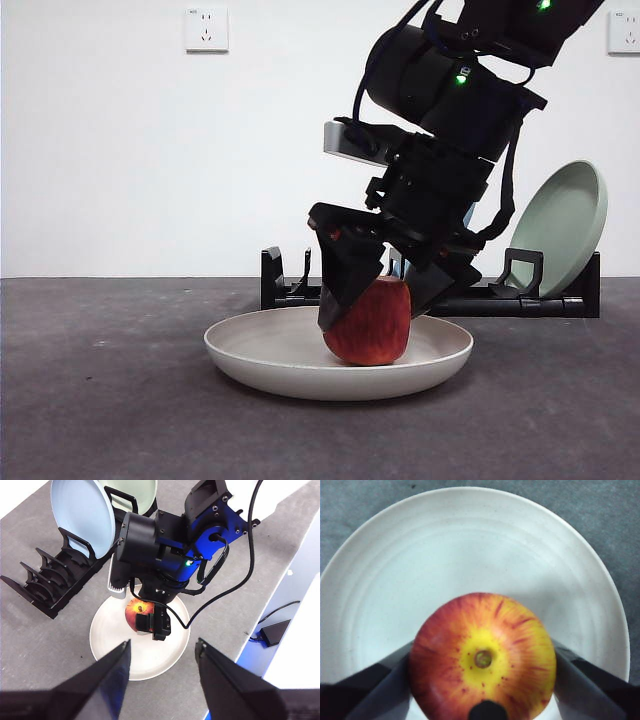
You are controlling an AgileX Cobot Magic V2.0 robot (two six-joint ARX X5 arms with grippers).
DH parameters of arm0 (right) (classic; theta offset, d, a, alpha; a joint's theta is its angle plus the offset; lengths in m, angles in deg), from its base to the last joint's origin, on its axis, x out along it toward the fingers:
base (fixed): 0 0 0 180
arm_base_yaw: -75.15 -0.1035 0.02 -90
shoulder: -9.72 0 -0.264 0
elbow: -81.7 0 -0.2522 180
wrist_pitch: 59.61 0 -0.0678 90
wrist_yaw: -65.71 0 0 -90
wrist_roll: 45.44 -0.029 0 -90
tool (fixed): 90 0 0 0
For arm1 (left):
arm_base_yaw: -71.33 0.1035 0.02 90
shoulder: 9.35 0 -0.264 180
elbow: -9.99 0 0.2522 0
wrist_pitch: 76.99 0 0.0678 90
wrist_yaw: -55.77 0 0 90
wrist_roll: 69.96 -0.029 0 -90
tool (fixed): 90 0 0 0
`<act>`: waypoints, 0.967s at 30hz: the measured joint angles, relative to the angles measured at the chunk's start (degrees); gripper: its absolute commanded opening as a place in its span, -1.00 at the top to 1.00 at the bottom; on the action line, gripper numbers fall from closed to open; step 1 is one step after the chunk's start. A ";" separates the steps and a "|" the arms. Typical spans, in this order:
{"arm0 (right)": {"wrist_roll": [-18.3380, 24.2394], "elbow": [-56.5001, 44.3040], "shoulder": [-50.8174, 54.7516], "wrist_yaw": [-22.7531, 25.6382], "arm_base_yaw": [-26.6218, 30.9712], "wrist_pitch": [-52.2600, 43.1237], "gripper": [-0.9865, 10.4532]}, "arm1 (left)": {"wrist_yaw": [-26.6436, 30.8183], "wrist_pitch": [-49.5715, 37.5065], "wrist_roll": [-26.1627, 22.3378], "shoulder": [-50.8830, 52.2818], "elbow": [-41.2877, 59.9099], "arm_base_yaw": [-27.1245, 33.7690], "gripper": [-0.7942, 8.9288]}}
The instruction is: Take the yellow plate from the plate rack,put the plate on the table,take the apple from the table,put the apple in the plate
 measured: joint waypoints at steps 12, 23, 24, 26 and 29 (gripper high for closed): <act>-0.37 -0.04 10.51 -0.17 -0.04 5.35 -0.33 | 0.00 0.72 0.00 0.00 0.00 0.00 0.38; -4.33 -0.02 36.04 -0.61 -0.04 31.67 -0.32 | 0.00 3.74 -0.02 0.00 0.00 0.00 0.38; -4.85 -0.04 38.62 -0.61 -0.04 34.12 -0.32 | 0.00 4.00 -0.02 0.00 0.00 0.00 0.38; -5.81 -0.02 43.30 -0.61 -0.04 38.29 -0.32 | 0.00 4.44 -0.02 0.00 0.00 0.00 0.38; -7.28 -0.04 49.90 -0.61 -0.04 43.56 -0.31 | -0.02 5.27 -0.02 0.00 0.00 0.00 0.39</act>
